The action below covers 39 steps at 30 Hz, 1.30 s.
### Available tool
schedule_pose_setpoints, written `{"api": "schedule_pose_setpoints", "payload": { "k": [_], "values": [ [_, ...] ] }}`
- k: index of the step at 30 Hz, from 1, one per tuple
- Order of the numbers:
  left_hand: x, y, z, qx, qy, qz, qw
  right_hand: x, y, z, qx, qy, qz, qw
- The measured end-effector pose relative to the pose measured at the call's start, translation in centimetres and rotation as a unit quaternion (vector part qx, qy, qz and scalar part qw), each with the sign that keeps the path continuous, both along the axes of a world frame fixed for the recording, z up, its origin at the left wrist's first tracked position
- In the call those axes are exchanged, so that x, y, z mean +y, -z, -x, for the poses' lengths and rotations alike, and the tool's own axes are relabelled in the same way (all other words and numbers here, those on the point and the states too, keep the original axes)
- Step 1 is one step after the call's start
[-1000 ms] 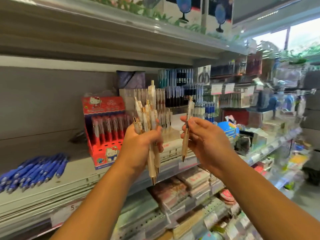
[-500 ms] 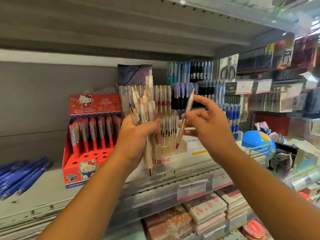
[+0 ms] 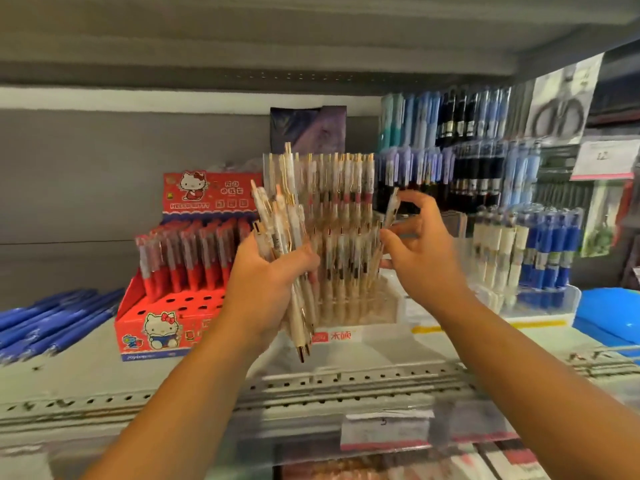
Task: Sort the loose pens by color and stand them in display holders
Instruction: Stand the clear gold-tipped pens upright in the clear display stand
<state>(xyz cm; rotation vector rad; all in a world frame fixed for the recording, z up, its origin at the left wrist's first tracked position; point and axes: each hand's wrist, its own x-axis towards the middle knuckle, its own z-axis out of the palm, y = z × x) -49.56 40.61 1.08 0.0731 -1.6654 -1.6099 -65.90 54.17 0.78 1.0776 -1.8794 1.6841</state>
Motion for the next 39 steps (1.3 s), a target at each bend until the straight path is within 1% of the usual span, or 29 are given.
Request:
{"api": "schedule_pose_setpoints", "payload": {
  "k": [1, 4, 7, 10, 14, 18, 22, 24, 26, 27, 29, 30, 32, 34, 35, 37, 39],
  "values": [
    [0.3, 0.4, -0.1, -0.008, -0.017, 0.005, 1.000, -0.1, 0.2, 0.2, 0.008, -0.001, -0.014, 1.000],
    [0.7, 1.1, -0.3, -0.018, -0.060, 0.062, 0.996, -0.3, 0.7, 0.3, 0.021, -0.004, -0.062, 0.998],
    [1.2, 1.5, -0.6, -0.030, -0.083, 0.105, 0.991, -0.3, 1.0, 0.2, 0.038, 0.013, -0.128, 0.991],
    [1.5, 1.4, -0.7, -0.036, -0.085, 0.111, 0.990, -0.4, 1.2, -0.4, 0.069, 0.042, -0.174, 0.981],
    [0.9, 1.4, -0.7, -0.031, -0.078, 0.075, 0.994, -0.4, 1.0, -0.7, 0.070, 0.056, -0.191, 0.977],
    [0.5, 1.6, -0.6, -0.053, -0.049, 0.070, 0.995, -0.3, 1.2, -1.0, 0.064, 0.064, -0.191, 0.977],
    [0.0, 1.7, -0.4, -0.060, -0.020, 0.048, 0.997, -0.1, 1.4, -0.9, 0.031, 0.056, -0.218, 0.974],
    [-0.1, 1.8, -0.4, -0.059, -0.013, 0.049, 0.997, 0.1, 1.4, -1.2, 0.043, 0.057, -0.225, 0.972],
    [-0.1, 1.9, -0.3, -0.060, -0.008, 0.051, 0.997, 0.2, 1.3, -1.7, 0.065, 0.084, -0.232, 0.967],
    [-0.1, 1.9, -0.3, -0.061, -0.007, 0.051, 0.997, 0.3, 1.2, -1.9, 0.081, 0.113, -0.224, 0.965],
    [-0.3, 2.0, -0.3, -0.061, -0.006, 0.049, 0.997, 0.5, 0.6, -2.6, 0.100, 0.144, -0.164, 0.971],
    [-0.3, 2.1, -0.3, -0.056, 0.000, 0.047, 0.997, 0.5, 0.1, -3.2, 0.092, 0.126, -0.122, 0.980],
    [-0.4, 2.1, -0.2, -0.043, 0.014, 0.044, 0.998, 0.3, -1.2, -4.8, 0.035, 0.022, -0.058, 0.997],
    [-0.3, 2.1, -0.1, -0.036, 0.022, 0.052, 0.998, -0.3, -2.3, -6.5, -0.030, -0.105, -0.044, 0.993],
    [-0.3, 2.0, -0.2, -0.035, 0.027, 0.058, 0.997, -0.5, -2.7, -7.3, -0.043, -0.148, -0.045, 0.987],
    [-0.1, 1.9, -0.2, -0.031, 0.037, 0.068, 0.997, -1.1, -3.1, -8.4, -0.043, -0.188, -0.054, 0.980],
    [-0.1, 1.9, -0.2, -0.025, 0.045, 0.064, 0.997, -1.7, -3.1, -8.8, -0.051, -0.193, -0.061, 0.978]
  ]
}}
